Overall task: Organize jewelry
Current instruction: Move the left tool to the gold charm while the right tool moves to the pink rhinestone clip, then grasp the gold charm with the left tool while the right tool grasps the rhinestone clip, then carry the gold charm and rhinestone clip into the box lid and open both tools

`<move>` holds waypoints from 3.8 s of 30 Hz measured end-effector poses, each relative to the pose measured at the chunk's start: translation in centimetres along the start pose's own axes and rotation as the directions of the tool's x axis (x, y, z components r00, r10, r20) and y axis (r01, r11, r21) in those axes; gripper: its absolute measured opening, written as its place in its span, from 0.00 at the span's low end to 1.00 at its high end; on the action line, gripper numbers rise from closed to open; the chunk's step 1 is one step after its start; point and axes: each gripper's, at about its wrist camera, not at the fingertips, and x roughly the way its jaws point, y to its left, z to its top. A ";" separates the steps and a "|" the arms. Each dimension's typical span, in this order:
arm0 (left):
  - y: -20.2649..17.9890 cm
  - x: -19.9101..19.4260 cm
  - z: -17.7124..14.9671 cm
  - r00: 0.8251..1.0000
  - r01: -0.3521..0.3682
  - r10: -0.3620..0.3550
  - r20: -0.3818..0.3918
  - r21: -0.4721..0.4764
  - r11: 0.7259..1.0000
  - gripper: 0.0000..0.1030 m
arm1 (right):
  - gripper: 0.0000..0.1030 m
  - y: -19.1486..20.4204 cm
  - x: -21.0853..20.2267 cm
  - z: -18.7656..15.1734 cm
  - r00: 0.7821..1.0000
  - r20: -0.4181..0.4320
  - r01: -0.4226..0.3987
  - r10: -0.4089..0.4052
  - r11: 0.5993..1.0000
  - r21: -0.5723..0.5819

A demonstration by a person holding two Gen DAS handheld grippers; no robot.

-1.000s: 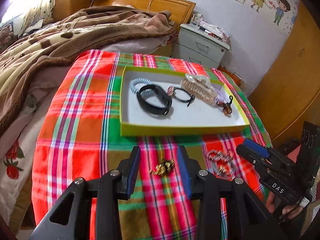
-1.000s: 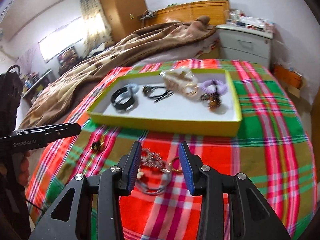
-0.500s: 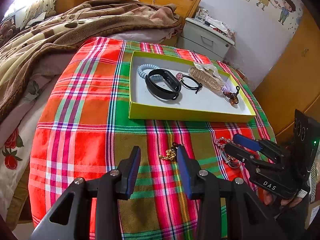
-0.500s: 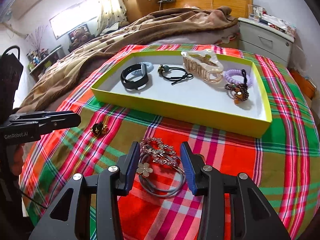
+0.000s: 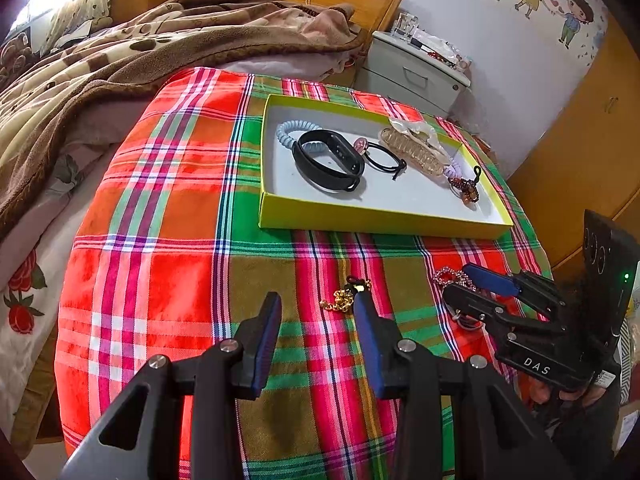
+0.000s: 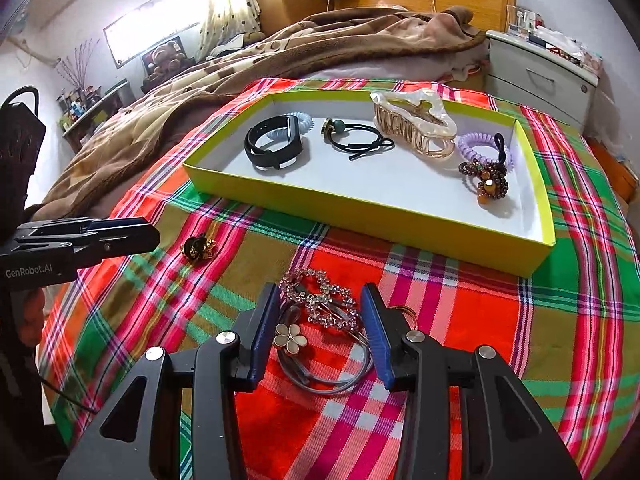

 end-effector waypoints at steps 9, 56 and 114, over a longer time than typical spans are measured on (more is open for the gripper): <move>0.2 0.1 -0.1 1.000 -0.007 0.007 -0.007 -0.007 1.000 0.38 | 0.38 0.7 -0.1 -0.1 0.999 0.005 0.043 -0.043 0.999 -0.025; -4.3 3.5 -0.2 0.994 -0.106 0.105 0.014 0.208 0.972 0.45 | 0.38 1.3 -5.8 -1.5 0.959 0.248 0.114 -0.140 0.987 0.116; -4.9 -1.8 5.1 0.987 -0.023 -0.003 0.164 0.157 0.987 0.22 | 0.38 0.2 -6.5 1.8 0.935 0.298 0.155 -0.194 0.976 0.151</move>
